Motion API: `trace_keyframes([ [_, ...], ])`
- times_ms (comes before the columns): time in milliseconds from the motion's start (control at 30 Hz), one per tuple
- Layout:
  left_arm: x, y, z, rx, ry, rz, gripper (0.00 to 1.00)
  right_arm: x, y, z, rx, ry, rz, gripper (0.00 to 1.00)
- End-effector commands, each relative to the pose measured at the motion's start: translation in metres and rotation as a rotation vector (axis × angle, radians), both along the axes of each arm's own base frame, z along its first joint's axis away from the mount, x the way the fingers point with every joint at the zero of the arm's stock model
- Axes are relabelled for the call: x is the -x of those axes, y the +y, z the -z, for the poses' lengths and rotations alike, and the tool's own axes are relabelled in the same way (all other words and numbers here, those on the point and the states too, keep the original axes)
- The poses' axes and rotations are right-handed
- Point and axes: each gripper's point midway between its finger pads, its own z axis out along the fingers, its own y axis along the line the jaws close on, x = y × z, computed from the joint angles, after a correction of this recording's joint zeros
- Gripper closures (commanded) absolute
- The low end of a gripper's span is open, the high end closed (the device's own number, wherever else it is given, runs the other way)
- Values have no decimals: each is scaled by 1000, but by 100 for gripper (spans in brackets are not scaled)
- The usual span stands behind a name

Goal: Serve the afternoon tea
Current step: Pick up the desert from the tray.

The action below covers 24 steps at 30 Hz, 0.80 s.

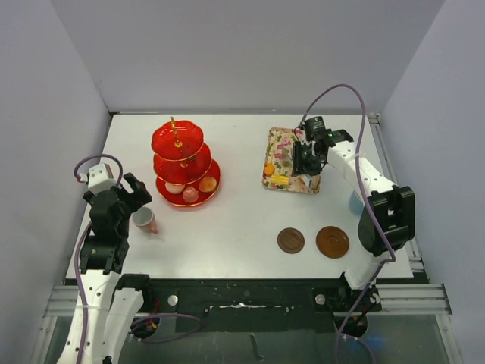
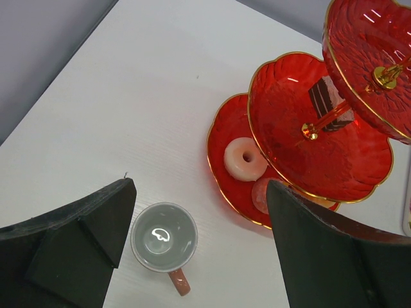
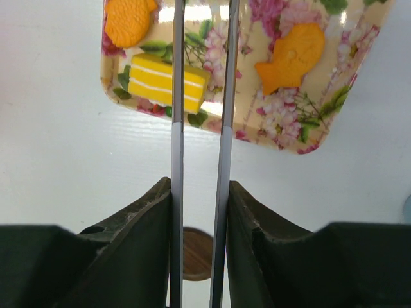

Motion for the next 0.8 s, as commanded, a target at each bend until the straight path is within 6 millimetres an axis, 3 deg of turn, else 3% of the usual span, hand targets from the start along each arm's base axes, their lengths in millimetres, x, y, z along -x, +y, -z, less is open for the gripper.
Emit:
trace_keyframes([
  [0, -5, 0, -20, -3, -74, 6, 19, 0, 8, -29, -73, -118, 9, 83],
  [133, -6, -1, -21, -2, -78, 11, 19, 9, 3, -22, -45, -96, 20, 82],
  [400, -6, -1, -21, -4, -77, 10, 18, 5, 1, -15, 7, -63, 6, 75],
  [667, -6, 0, -21, -4, -79, 8, 19, -1, 3, -18, 30, -64, -7, 77],
  [767, -6, 0, -21, -4, -79, 8, 19, -3, 2, -31, 27, -116, 8, 81],
])
